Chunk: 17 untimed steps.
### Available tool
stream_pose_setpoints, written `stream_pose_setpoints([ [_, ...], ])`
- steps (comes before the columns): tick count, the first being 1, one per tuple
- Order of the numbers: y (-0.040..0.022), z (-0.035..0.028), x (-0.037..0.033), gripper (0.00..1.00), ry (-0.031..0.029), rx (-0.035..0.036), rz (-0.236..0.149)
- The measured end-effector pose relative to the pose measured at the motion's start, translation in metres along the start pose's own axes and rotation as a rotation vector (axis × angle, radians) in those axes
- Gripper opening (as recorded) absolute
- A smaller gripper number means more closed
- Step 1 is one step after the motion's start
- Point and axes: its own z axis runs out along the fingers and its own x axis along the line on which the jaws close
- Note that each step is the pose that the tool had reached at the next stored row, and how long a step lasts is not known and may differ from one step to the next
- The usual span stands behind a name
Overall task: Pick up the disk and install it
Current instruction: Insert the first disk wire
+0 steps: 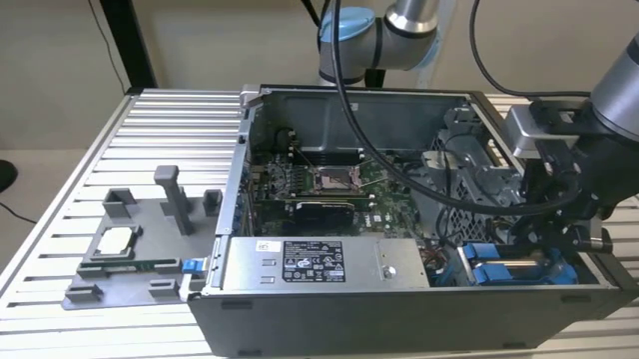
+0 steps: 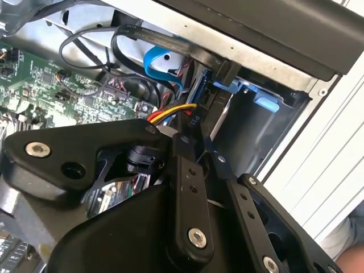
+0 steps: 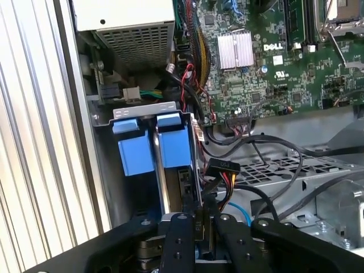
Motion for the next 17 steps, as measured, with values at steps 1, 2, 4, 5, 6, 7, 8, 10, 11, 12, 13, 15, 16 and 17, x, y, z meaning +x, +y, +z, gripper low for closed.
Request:
stream_pose_setpoints([
  [1, -0.0004, 0.0, -0.0001, 0.0, -0.0001, -0.0001, -0.001],
  [2, -0.0007, 0.0001, -0.0001, 0.0, -0.0002, -0.0001, -0.001],
  [4, -0.0011, 0.0002, -0.0002, 0.0, 0.0, -0.0002, -0.002],
  [5, -0.0011, 0.0002, -0.0002, 0.0, 0.0006, -0.0002, -0.003],
  [6, -0.0012, 0.0004, -0.0002, 0.0, 0.0011, -0.0002, -0.003],
  [7, -0.0013, 0.0007, -0.0002, 0.0, 0.0017, -0.0002, -0.003],
  [8, -0.0014, 0.001, -0.0002, 0.0, 0.0023, -0.0001, -0.003],
  [10, -0.0018, 0.0015, -0.0002, 0.0, 0.0042, 0.0001, -0.004],
  [11, -0.002, 0.0017, -0.0003, 0.0, 0.0053, 0.0002, -0.005],
  [12, -0.0022, 0.0019, -0.0003, 0.0, 0.0066, 0.0004, -0.005],
  [13, -0.0024, 0.0021, -0.0003, 0.0, 0.0081, 0.0006, -0.006],
  [15, -0.0026, 0.0022, -0.0002, 0.0, 0.0098, 0.0005, -0.006],
  [16, -0.0025, 0.0022, -0.0002, 0.0, 0.01, 0.0003, -0.006],
  [17, -0.0026, 0.0022, -0.0003, 0.0, 0.01, -0.0002, -0.006],
])
